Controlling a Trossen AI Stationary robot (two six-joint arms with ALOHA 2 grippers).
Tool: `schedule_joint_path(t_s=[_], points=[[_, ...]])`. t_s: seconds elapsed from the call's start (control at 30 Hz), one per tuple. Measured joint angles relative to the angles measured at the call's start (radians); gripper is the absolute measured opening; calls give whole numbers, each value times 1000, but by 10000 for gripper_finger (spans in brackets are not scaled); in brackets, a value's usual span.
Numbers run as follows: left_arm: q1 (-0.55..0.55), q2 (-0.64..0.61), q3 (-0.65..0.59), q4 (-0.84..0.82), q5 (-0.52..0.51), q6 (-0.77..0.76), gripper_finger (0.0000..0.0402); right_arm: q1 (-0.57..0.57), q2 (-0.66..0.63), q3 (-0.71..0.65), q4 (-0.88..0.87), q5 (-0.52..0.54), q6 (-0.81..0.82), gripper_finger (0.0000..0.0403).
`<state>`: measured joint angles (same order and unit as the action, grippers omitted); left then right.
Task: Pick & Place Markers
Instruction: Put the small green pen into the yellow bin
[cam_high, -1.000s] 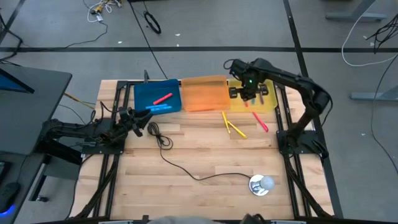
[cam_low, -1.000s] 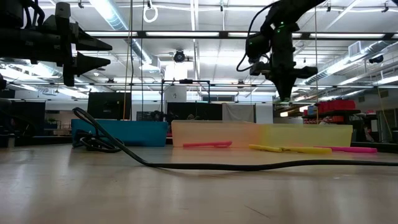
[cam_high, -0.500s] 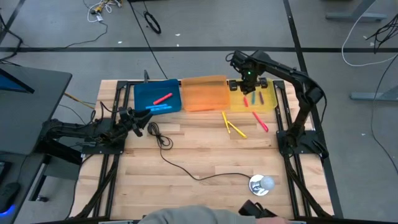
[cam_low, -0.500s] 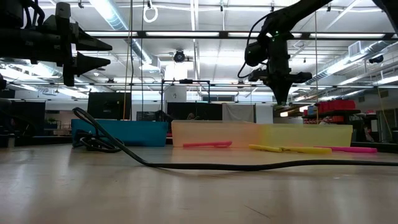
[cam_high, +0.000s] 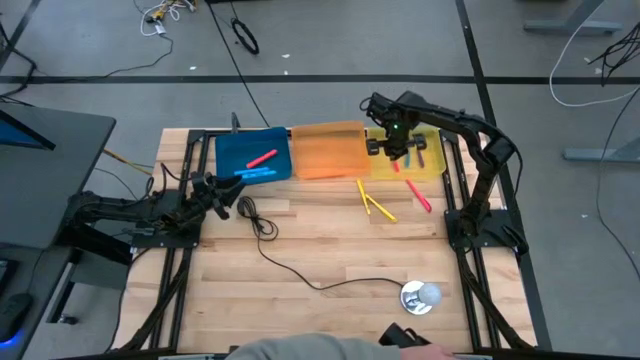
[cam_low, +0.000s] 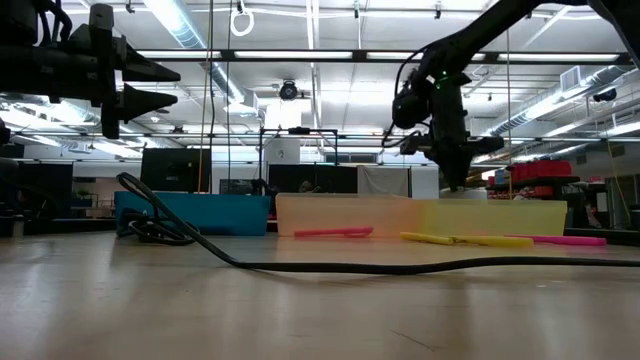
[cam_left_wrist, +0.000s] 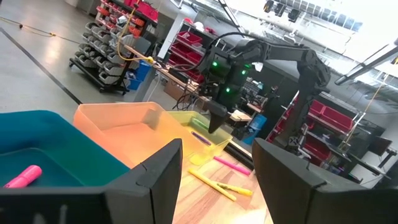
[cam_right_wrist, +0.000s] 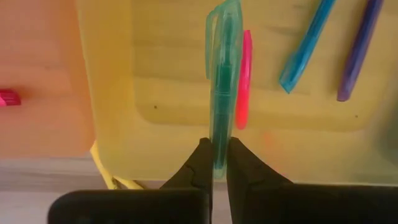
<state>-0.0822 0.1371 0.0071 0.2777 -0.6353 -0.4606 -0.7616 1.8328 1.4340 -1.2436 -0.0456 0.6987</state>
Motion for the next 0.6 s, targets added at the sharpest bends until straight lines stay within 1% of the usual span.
schedule_joint_path(t_s=[0.1,0.27,0.6], points=[[0,0,0,0,-19,0,200,3,2,-24,30,0,10,13],[0,0,0,0,-32,0,200,4,39,-27,66,-19,12,13],[0,0,0,0,-45,0,200,4,158,-27,71,-50,-35,14]])
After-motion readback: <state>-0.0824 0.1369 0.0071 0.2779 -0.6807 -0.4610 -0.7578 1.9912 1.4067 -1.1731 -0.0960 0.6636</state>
